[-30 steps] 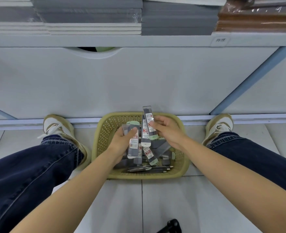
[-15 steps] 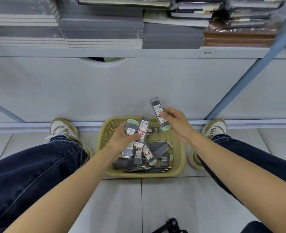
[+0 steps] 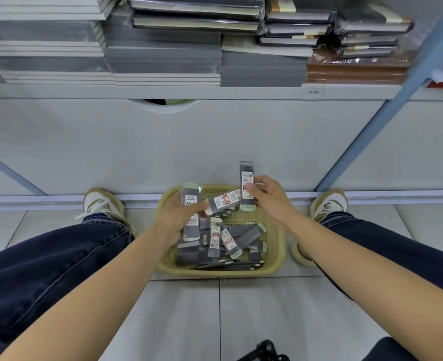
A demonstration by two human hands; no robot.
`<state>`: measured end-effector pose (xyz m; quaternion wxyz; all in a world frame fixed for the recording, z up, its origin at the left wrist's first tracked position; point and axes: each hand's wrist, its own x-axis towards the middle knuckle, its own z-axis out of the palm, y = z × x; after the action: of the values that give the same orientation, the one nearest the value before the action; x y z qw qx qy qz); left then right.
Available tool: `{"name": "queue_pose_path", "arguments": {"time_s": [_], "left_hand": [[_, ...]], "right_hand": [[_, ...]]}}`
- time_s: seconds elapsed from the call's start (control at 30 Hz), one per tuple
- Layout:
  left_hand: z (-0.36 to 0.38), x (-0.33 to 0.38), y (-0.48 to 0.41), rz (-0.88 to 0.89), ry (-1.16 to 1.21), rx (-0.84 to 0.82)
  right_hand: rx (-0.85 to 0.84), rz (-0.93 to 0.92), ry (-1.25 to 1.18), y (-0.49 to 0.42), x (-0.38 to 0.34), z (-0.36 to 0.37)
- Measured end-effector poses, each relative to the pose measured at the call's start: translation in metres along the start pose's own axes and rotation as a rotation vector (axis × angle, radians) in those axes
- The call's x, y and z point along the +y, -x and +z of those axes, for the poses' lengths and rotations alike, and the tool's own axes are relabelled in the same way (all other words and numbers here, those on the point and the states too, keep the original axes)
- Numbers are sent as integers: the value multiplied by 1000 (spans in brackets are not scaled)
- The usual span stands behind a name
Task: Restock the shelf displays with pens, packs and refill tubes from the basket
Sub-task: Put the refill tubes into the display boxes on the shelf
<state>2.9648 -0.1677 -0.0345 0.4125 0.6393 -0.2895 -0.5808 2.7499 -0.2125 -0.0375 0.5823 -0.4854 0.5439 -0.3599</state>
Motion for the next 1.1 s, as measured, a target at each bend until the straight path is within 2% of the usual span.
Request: {"name": "queue_pose_path", "arguments": {"time_s": [0.1, 0.2, 0.3, 0.37, 0.47, 0.53, 0.63, 0.7, 0.8, 0.9, 1.1], "left_hand": [[1, 6, 0, 86, 54, 137], [2, 21, 3, 188, 72, 152], [3, 33, 5, 207, 54, 145], [2, 37, 5, 168, 149, 123], [9, 36, 12, 85, 312, 30], [17, 31, 16, 77, 269, 43], [22, 32, 21, 158, 209, 74], [19, 40, 24, 230, 126, 57], [14, 55, 27, 322, 27, 1], [8, 69, 32, 371, -200, -103], [5, 81, 44, 291, -596, -402]], "right_hand": [[-193, 61, 39, 6, -3, -4], [-448, 117, 104, 12, -13, -7], [-597, 147, 147, 15, -23, -7], [-560, 88, 210, 16, -25, -5], [-421, 1, 158, 17, -26, -1], [-416, -29, 199, 19, -27, 2], [-476, -32, 245, 23, -34, 4], [-480, -61, 250, 23, -44, -1], [-380, -152, 284, 19, -67, -13], [-313, -217, 325, 16, -95, -26], [-398, -371, 488, 17, -118, -33]]}}
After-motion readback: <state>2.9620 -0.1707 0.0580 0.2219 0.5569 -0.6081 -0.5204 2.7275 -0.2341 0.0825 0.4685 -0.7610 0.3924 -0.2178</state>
